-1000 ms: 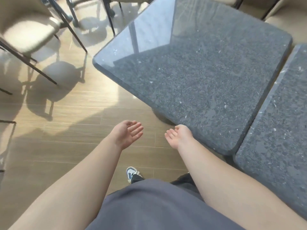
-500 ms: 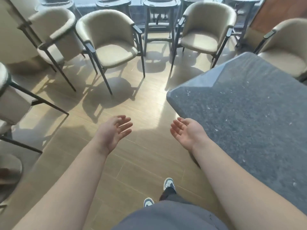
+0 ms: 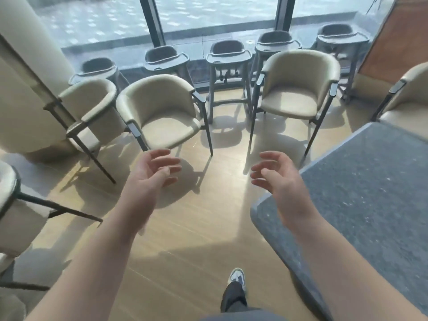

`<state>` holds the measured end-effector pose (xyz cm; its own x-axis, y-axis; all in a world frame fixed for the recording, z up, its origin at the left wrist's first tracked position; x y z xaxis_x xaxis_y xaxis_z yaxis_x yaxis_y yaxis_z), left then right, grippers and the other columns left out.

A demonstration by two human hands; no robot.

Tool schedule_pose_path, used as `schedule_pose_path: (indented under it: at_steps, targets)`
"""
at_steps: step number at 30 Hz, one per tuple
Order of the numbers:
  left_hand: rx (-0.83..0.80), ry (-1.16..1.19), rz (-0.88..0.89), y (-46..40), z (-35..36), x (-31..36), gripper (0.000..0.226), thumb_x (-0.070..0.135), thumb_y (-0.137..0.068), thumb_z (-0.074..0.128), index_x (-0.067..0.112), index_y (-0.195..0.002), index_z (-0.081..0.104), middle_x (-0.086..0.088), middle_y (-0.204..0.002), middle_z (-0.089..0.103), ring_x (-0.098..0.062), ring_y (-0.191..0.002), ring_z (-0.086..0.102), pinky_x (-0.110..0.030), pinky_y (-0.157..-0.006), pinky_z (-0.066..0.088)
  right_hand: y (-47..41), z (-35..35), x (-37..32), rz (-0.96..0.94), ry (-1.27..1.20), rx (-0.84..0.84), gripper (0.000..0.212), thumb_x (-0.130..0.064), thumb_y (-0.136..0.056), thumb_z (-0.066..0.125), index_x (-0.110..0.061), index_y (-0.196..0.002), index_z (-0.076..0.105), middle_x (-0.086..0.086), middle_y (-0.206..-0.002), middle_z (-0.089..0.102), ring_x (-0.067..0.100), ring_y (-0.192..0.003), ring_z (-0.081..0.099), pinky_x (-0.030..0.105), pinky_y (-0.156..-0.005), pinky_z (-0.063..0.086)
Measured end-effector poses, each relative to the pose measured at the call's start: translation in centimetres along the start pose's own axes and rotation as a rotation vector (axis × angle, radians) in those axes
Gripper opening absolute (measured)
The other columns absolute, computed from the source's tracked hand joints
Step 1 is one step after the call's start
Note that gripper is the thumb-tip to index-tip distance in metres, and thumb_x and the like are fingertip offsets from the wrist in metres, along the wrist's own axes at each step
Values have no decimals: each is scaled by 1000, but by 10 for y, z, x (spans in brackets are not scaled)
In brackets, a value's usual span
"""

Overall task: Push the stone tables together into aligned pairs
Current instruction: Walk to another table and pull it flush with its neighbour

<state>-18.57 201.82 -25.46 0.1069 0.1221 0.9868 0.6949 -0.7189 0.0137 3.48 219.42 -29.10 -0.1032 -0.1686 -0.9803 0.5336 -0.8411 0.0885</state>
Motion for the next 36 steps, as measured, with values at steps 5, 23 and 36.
schedule_pose_path:
  at_steps: [5,23,36]
  targets:
    - [-26,-11,178,-122,20,70,31,1,-99,48,15,-126,56,-9,-116,70,-25,-111,67,-50,-98,52,-115,22,-63,-126,0,-26,38,-10,-81,48,-11,-118,57,4,-96,66,15,-89,66,39,-88,57]
    - [-417,116,385,-460,131,88,38,3,-91,49,26,-121,55,-6,-117,67,-26,-118,63,-46,-101,50,-372,9,-106,-397,163,390,40,-3,-87,45,-17,-124,54,9,-112,63,24,-108,62,56,-98,49]
    - [-926,85,280,-623,274,62,38,-10,-98,46,12,-129,52,-4,-120,67,-18,-117,64,-41,-101,53,-479,-21,-87,-257,328,736,46,2,-93,46,-31,-123,52,-3,-122,61,13,-120,58,41,-104,49]
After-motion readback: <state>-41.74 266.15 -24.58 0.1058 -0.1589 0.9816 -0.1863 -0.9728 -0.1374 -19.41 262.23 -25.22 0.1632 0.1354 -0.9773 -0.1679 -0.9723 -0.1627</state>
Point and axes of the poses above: each hand's wrist, its own y-axis away from the middle knuckle, its own z-axis out of the palm, x = y × z, the point moved 10 cm from there along -y, towards the middle knuckle
